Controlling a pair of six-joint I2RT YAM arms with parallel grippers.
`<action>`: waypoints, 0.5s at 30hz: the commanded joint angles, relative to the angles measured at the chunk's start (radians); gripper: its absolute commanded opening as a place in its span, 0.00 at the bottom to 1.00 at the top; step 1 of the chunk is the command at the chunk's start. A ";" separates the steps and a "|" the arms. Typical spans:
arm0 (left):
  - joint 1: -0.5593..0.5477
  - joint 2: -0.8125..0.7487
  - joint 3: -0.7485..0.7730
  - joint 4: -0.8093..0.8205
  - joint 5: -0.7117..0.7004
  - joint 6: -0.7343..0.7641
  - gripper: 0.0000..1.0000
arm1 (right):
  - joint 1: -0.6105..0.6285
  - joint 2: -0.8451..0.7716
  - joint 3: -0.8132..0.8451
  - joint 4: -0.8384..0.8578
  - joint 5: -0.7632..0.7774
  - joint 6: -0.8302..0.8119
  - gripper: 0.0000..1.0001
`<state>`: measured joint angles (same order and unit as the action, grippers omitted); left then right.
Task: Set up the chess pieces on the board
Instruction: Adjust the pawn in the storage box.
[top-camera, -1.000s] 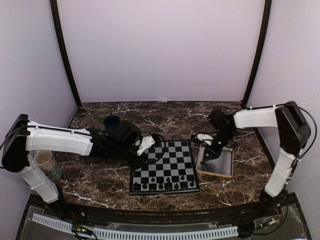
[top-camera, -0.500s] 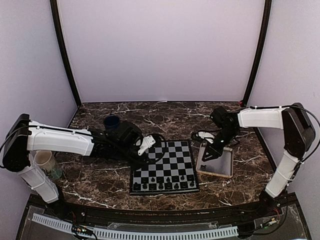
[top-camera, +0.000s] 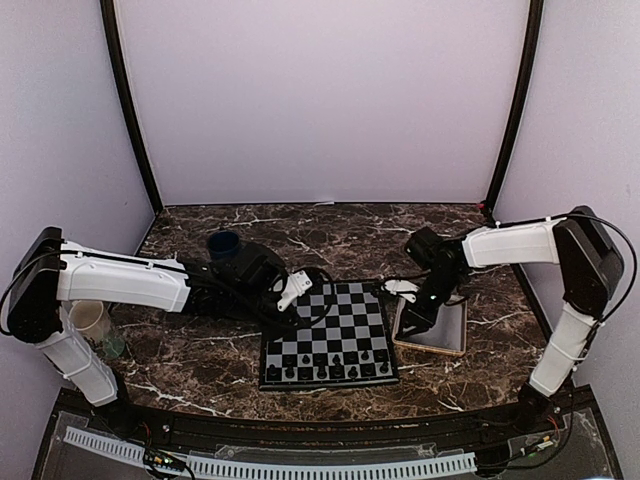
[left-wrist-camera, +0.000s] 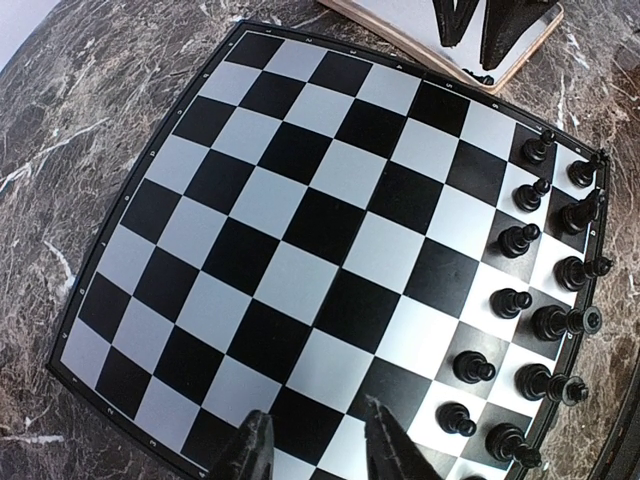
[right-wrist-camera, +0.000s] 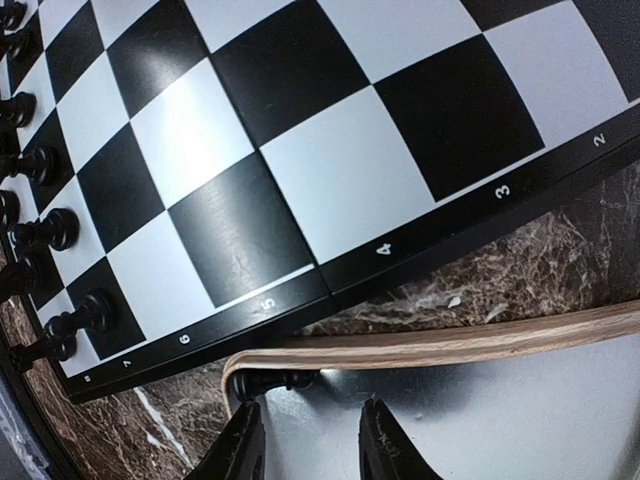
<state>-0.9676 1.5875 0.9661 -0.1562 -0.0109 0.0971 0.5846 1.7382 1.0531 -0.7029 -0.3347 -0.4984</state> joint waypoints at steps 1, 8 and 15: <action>-0.005 0.000 -0.013 0.007 0.010 -0.006 0.34 | 0.001 0.025 0.043 0.002 -0.009 0.064 0.34; -0.005 0.001 -0.015 0.009 0.011 -0.009 0.34 | 0.002 0.076 0.081 -0.029 -0.048 0.092 0.32; -0.005 0.001 -0.016 0.006 0.010 -0.008 0.34 | 0.009 0.088 0.086 -0.041 -0.028 0.083 0.32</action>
<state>-0.9676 1.5875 0.9657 -0.1543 -0.0086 0.0963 0.5850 1.8175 1.1271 -0.7250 -0.3664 -0.4206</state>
